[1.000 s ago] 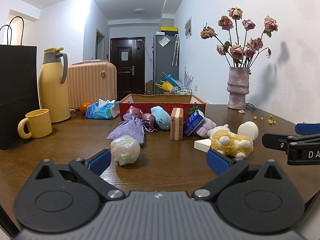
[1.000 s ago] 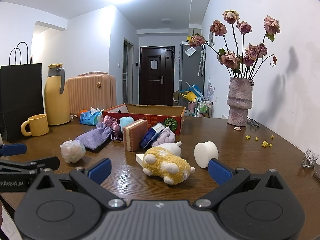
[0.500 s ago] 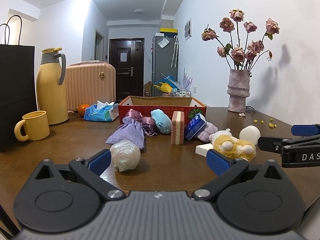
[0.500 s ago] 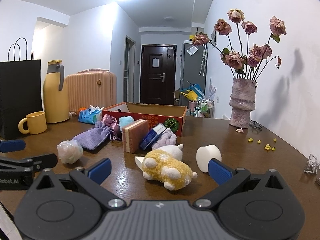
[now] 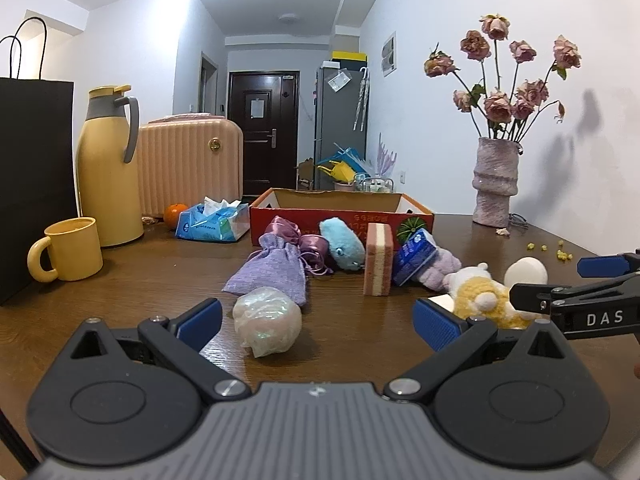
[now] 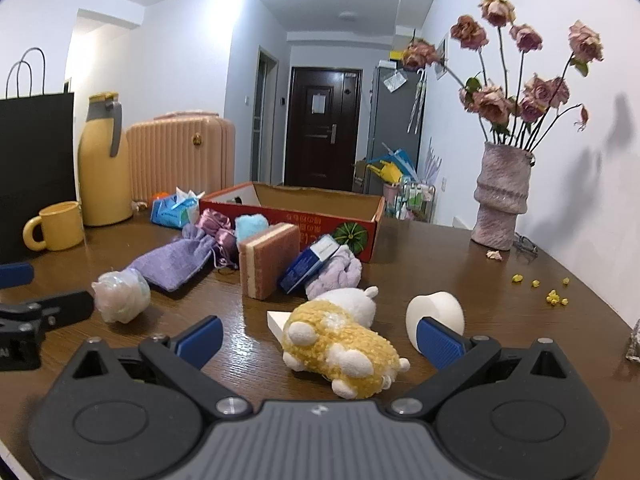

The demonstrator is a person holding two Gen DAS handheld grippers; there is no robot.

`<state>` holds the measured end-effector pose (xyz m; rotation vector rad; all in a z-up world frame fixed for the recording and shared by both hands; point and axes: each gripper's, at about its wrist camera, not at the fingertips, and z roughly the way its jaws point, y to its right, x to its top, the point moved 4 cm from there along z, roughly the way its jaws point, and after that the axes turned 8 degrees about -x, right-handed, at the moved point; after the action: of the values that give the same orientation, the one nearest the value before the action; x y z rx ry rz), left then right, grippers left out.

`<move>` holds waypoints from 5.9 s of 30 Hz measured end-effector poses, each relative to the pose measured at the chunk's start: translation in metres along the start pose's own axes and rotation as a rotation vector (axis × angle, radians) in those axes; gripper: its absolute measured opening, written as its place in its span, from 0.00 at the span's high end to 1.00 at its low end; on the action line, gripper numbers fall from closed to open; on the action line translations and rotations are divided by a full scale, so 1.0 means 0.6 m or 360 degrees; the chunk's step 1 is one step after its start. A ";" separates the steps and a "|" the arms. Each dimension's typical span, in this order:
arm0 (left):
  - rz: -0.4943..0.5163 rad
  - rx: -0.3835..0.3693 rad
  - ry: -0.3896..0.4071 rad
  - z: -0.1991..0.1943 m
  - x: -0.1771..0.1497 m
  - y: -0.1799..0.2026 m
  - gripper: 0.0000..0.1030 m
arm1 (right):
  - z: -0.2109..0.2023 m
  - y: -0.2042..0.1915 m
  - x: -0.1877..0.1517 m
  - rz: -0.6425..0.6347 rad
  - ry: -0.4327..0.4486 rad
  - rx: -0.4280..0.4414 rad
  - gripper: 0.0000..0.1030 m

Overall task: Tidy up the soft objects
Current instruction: 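Grasp the yellow plush toy with the right tool while the left tool grasps the iridescent wrapped ball, then carry the plush toy and wrapped ball into the cardboard box and release both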

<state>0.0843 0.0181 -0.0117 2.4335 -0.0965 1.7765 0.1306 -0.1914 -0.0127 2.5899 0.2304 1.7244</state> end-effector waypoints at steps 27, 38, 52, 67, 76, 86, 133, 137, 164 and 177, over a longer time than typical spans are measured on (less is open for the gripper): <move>-0.0026 0.0089 -0.0165 0.103 0.010 -0.051 0.00 | 0.211 0.012 -0.021 0.0135 -0.0435 0.0054 0.02; -0.0059 0.0134 -0.0238 0.142 0.019 -0.064 0.00 | 0.201 0.021 -0.021 0.0210 -0.0407 0.0120 0.21; -0.0232 0.0147 -0.0382 0.183 0.005 -0.099 0.00 | 0.179 0.032 -0.008 0.0266 -0.0244 0.0117 0.27; -0.0307 0.0097 -0.0468 0.199 -0.007 -0.106 0.49 | 0.171 0.026 -0.005 0.0240 -0.0184 0.0117 0.27; -0.0304 0.0051 -0.0403 0.180 0.002 -0.101 0.57 | 0.163 0.016 0.001 0.0182 -0.0124 0.0115 0.27; -0.0267 0.0037 -0.0303 0.159 0.038 -0.100 0.57 | 0.151 0.009 0.023 0.0144 -0.0046 0.0112 0.27; -0.0239 0.0055 -0.0014 0.323 0.241 -0.110 0.57 | 0.298 -0.025 0.231 0.0209 0.0235 0.0041 0.27; -0.0234 0.0077 0.0003 0.348 0.253 -0.112 0.57 | 0.321 -0.029 0.240 0.0206 0.0218 0.0057 0.27; -0.0202 0.0085 -0.0031 0.498 0.297 -0.137 0.57 | 0.475 -0.017 0.300 0.0144 0.0120 0.0026 0.27; -0.0156 0.0114 -0.0118 0.582 0.292 -0.148 0.57 | 0.556 -0.026 0.301 0.0051 -0.0023 -0.0009 0.27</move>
<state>0.4789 0.0613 0.0445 2.5070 0.0798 1.6772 0.5038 -0.1305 0.0213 2.6152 0.1850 1.7134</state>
